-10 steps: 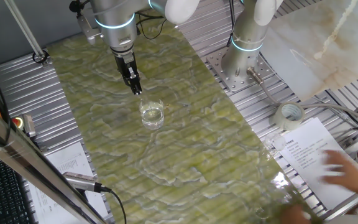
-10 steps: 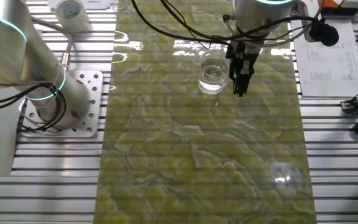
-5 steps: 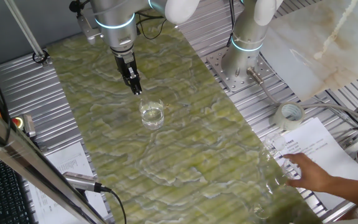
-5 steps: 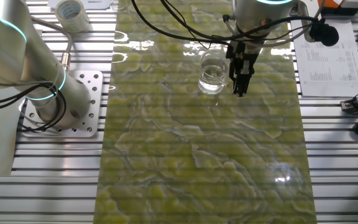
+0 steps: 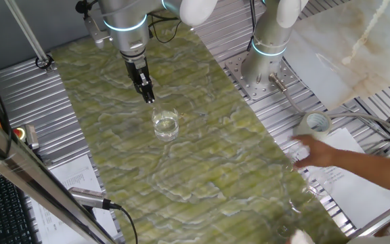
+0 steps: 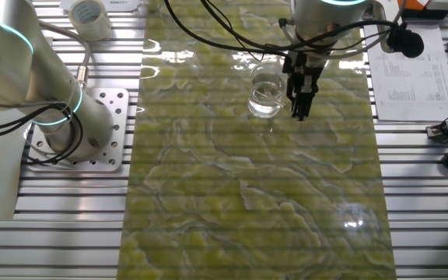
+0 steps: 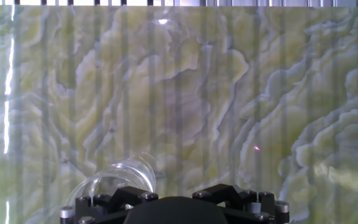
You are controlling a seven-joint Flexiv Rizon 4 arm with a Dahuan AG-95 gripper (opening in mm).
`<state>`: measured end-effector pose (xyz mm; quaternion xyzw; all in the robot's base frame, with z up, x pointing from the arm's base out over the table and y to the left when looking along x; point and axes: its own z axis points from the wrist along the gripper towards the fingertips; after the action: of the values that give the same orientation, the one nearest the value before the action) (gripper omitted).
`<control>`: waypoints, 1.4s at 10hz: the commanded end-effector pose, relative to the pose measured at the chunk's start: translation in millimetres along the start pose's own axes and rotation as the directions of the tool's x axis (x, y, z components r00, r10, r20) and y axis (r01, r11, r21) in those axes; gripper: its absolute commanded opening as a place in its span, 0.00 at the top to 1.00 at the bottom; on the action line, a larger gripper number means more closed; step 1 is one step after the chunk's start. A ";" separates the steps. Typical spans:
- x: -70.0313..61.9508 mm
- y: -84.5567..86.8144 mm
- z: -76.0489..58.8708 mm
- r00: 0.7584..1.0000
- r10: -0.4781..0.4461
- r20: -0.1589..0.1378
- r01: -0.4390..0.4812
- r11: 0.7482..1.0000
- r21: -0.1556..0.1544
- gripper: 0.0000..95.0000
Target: Stir the beaker with a glass rod
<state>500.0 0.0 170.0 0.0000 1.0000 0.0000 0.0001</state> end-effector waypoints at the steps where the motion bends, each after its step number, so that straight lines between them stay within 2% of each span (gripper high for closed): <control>1: 0.0 0.0 0.0 0.997 -0.074 0.018 0.072 0.993 0.096 1.00; 7: 0.0 0.1 -0.2 0.997 -0.076 0.013 0.074 0.992 0.103 1.00; 12: -5.1 1.4 -2.9 0.996 -0.086 0.027 0.083 0.992 0.100 1.00; 14: -6.0 1.5 -3.0 0.994 -0.111 0.020 0.109 0.989 0.101 1.00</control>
<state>504.4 1.2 173.6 -0.0556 0.9971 -0.0497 0.0142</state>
